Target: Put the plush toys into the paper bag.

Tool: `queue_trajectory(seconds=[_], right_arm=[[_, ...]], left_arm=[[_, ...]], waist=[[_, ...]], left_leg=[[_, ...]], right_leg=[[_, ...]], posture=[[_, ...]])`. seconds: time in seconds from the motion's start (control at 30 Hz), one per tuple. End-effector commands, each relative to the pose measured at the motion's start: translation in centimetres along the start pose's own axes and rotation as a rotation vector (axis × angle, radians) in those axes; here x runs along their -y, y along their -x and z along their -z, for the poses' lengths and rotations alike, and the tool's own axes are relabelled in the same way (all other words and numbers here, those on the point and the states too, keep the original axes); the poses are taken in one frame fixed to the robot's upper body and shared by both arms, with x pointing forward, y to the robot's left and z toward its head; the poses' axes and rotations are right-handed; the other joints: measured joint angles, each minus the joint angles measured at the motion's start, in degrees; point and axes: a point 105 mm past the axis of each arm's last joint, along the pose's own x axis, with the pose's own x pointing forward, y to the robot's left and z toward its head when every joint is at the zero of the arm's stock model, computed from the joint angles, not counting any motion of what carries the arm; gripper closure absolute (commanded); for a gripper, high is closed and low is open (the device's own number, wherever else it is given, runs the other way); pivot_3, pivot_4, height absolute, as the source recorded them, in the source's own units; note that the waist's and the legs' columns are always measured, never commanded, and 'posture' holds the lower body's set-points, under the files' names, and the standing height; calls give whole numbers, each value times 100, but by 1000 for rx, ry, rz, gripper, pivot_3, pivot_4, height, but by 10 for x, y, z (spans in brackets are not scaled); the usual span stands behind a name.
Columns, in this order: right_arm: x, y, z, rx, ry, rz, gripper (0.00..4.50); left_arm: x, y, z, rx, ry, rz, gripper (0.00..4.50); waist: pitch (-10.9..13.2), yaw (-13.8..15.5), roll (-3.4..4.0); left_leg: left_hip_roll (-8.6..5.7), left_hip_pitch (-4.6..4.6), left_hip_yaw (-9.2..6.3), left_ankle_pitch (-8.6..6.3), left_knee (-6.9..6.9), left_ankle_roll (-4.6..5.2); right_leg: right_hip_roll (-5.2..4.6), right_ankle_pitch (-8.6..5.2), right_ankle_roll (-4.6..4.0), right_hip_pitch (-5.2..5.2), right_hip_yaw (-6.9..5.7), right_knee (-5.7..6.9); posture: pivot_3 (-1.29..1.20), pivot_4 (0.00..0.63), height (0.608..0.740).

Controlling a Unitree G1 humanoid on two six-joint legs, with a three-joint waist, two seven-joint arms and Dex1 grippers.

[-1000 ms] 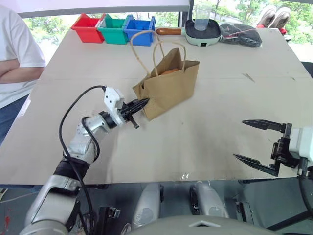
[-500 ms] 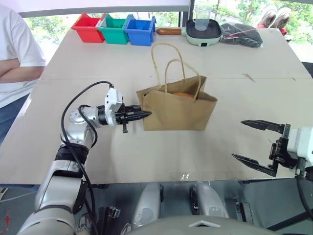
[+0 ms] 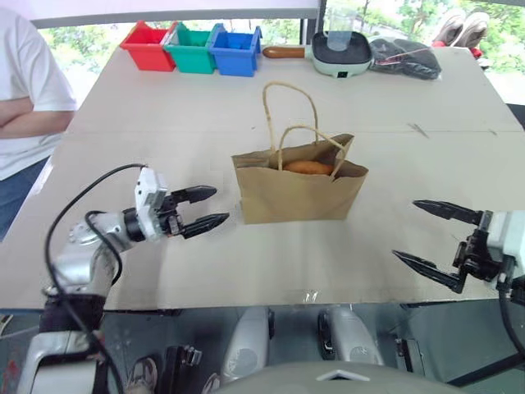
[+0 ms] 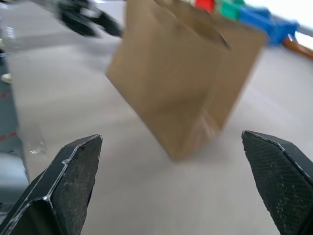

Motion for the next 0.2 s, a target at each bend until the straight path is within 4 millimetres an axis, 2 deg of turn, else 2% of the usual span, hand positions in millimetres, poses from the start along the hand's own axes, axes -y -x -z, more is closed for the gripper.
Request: queue_trajectory(seconds=[0.03, 0.2], right_arm=[[15, 22, 1, -24, 33, 85, 0], [27, 43, 13, -88, 21, 145, 0]], left_arm=[[21, 21, -10, 5, 1, -57, 201], [33, 37, -3, -27, 23, -117, 201]], waist=[[-1, -11, 6], [0, 3, 7]], left_leg=[[1, -1, 2, 0, 0, 0], [8, 1, 7, 0, -6, 0]], right_leg=[[0, -1, -1, 0, 2, -6], [-17, -11, -21, 5, 2, -26]], posture=[[0, 150, 740], [0, 150, 740]])
